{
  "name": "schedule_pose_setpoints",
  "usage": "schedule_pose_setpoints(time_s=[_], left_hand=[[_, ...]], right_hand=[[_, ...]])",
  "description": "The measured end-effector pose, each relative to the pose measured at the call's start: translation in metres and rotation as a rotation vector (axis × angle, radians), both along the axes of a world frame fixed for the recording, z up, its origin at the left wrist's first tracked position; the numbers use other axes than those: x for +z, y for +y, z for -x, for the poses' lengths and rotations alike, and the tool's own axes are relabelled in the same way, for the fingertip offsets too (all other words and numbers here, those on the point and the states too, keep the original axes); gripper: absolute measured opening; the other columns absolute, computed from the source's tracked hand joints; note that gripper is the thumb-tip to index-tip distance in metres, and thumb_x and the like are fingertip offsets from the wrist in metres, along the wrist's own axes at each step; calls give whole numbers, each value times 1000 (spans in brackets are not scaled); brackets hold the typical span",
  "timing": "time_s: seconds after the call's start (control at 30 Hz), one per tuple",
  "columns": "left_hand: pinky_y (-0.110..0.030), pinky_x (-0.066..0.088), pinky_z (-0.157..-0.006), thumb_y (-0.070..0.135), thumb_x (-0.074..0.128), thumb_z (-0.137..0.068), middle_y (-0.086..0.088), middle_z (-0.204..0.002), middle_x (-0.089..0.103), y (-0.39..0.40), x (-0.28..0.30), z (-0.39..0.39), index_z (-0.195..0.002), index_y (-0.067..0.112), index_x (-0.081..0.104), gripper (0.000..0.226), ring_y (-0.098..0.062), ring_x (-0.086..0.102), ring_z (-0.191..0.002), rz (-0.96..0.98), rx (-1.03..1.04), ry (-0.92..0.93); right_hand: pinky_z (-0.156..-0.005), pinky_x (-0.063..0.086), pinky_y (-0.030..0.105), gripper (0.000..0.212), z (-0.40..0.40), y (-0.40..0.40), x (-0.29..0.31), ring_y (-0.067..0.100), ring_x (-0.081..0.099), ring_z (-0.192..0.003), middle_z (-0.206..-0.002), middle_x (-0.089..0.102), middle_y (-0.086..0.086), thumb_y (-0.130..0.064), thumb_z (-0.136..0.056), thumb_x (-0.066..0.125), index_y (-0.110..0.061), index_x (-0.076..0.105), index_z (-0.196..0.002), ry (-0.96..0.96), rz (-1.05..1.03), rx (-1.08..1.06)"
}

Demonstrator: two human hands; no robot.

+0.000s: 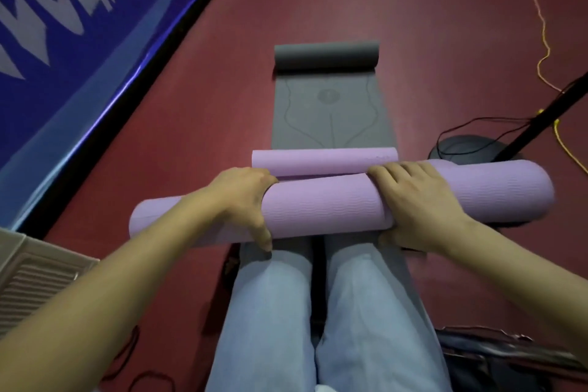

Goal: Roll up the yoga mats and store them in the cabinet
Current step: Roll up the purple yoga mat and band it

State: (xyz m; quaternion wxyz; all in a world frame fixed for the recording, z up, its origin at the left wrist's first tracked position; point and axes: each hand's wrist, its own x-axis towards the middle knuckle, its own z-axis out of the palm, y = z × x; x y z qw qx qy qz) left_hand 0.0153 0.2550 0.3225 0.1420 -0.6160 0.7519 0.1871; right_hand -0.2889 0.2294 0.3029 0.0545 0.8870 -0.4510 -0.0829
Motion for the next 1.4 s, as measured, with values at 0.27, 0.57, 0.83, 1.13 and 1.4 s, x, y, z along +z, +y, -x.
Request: schedule_pose_setpoints(time_s=[0.27, 0.57, 0.83, 1.13, 1.4], left_hand=[[-45, 48, -86, 76, 77, -36, -7, -109, 57, 19, -38, 5, -139, 2, 45, 130, -32, 61, -97, 430, -87, -191], [-38, 50, -73, 88, 77, -34, 6, -110, 65, -11, -27, 9, -107, 22, 45, 103, -27, 66, -97, 205, 13, -131], [-36, 47, -64, 64, 79, -46, 3, -102, 67, -8, -24, 7, -101, 22, 44, 77, -29, 65, -85, 277, -8, -147], [-34, 45, -59, 72, 66, -44, 8, -88, 66, 24, -16, 5, -95, 25, 44, 73, -25, 65, -76, 334, -95, -188], [-34, 39, -58, 74, 62, -49, 7, -88, 66, 58, 3, 14, -92, 24, 42, 69, -28, 64, -73, 301, -205, -225]], right_hand=[[-72, 43, 36, 84, -9, -34, 15, 28, 62, -90, -105, 61, 0, -47, -49, 80, -23, 42, -119, 89, -77, 37], [-71, 40, 33, 112, -21, -69, 32, 27, 64, -100, -114, 65, -2, -56, -37, 91, -37, 35, -132, 23, -408, -77], [-85, 49, 38, 105, -12, -44, 12, 24, 57, -104, -116, 59, -3, -61, -41, 76, -32, 37, -133, -60, -138, -21], [-62, 41, 34, 88, -13, -5, 37, 26, 61, -83, -101, 64, -3, -48, -46, 82, -26, 38, -119, 0, -163, -13], [-67, 50, 36, 86, -3, 30, 53, 26, 64, -85, -101, 64, -4, -53, -47, 77, -27, 38, -119, 41, -224, 21]])
